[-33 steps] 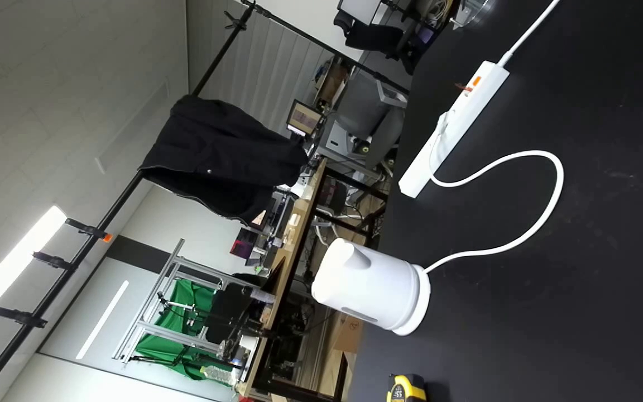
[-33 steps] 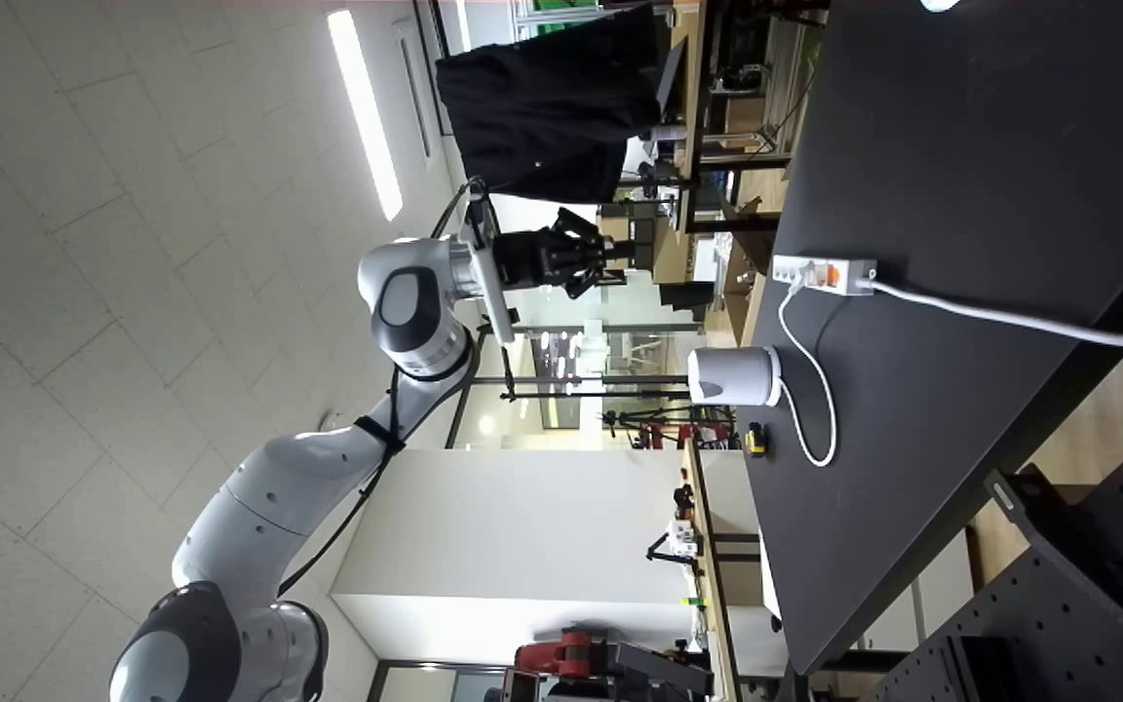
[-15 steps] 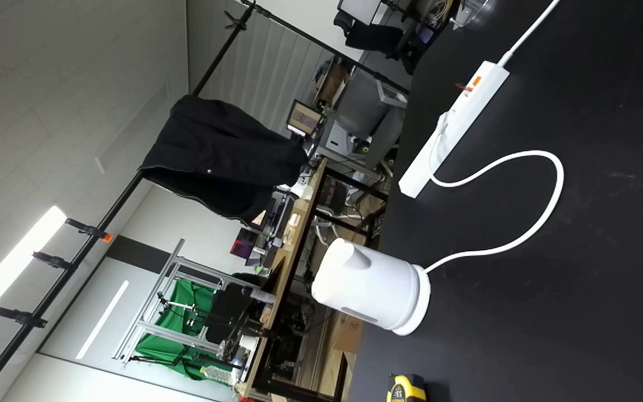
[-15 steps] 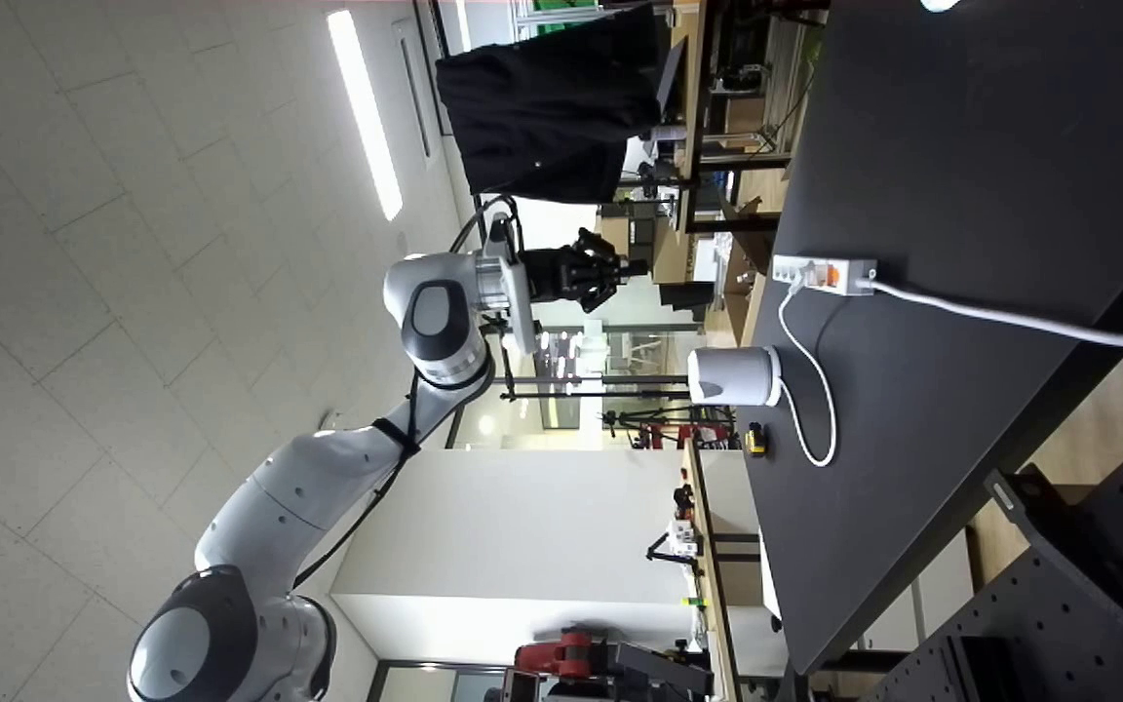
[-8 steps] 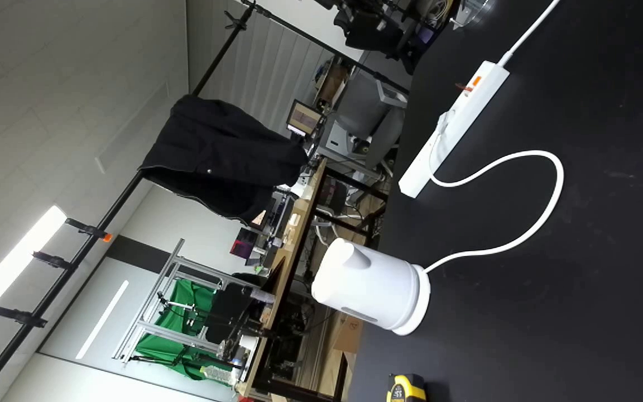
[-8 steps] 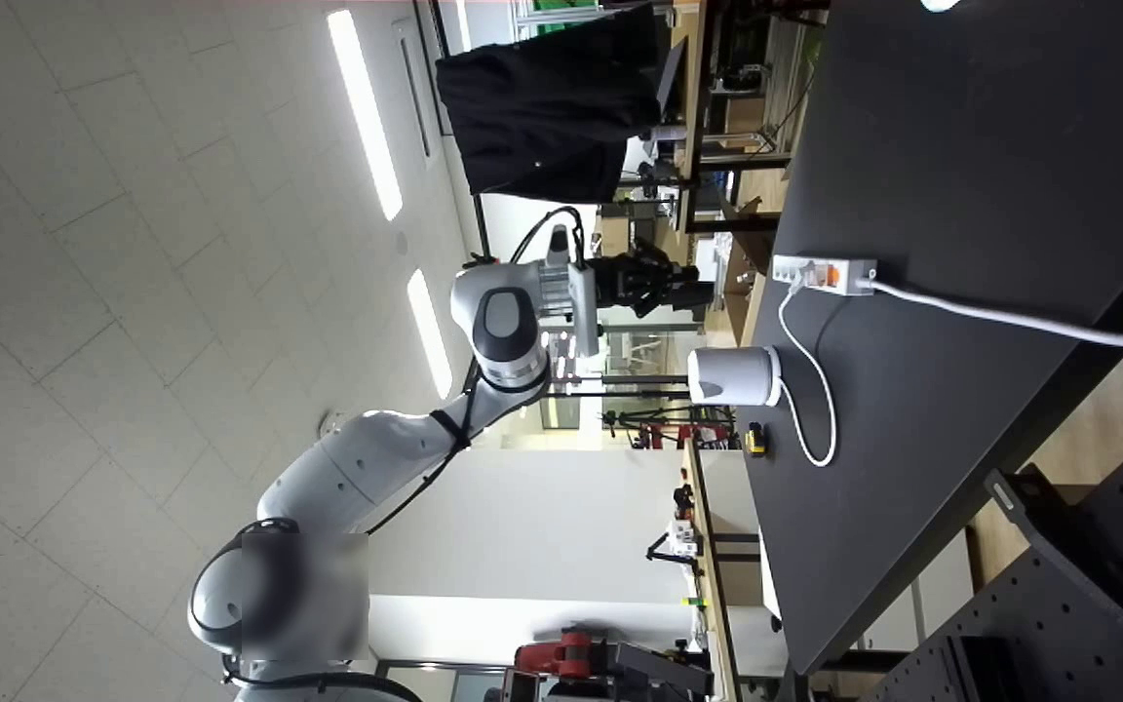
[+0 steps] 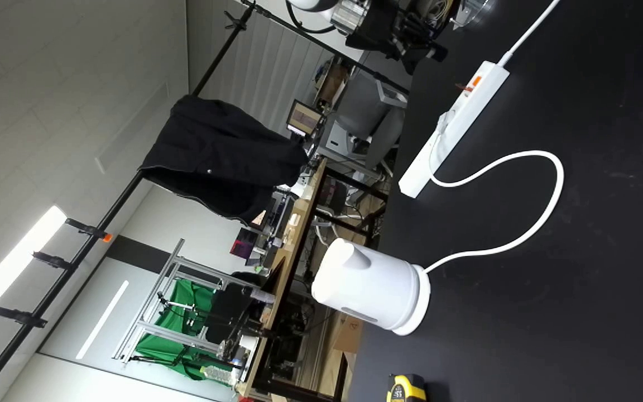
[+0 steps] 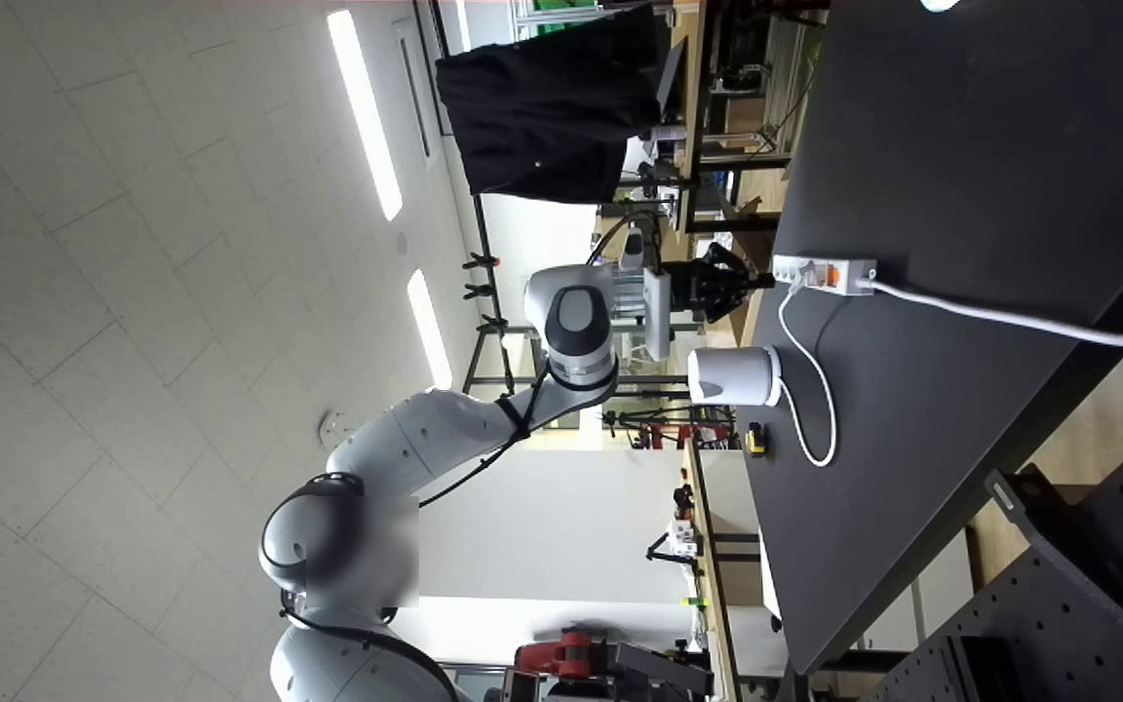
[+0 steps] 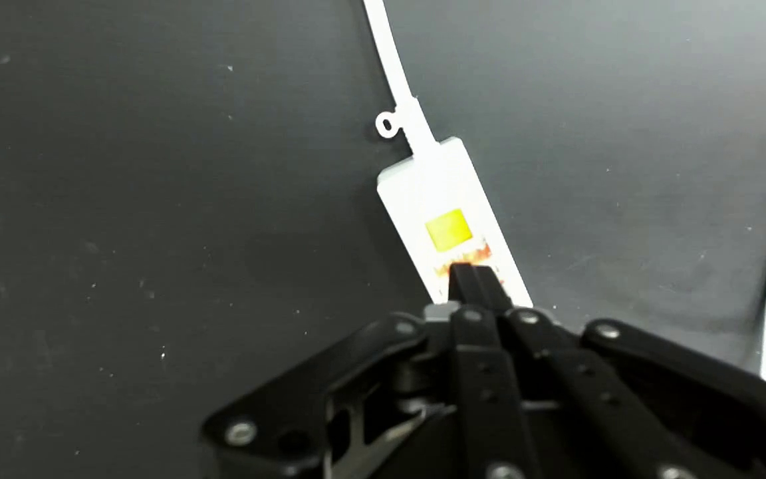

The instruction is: Turn on the extension cable

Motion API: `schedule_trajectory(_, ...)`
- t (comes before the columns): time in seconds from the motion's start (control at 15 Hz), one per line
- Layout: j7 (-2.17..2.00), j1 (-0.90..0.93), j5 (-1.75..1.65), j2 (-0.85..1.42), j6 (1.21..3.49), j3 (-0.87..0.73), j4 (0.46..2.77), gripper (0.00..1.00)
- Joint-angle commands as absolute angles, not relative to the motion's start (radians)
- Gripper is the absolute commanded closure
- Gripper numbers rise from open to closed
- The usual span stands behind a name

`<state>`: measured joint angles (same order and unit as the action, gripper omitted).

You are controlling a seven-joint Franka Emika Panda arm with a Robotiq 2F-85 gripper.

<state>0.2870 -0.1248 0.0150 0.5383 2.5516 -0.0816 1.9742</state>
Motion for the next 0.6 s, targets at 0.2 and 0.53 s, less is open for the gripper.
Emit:
schedule_trajectory(0.2, 0.188, -0.101, -0.036, 0.676, 2.557, -0.083, 1.852, 1.0)
schedule_trajectory(0.53, 0.168, -0.087, -0.052, 0.733, 2.551, -0.088, 1.792, 1.0)
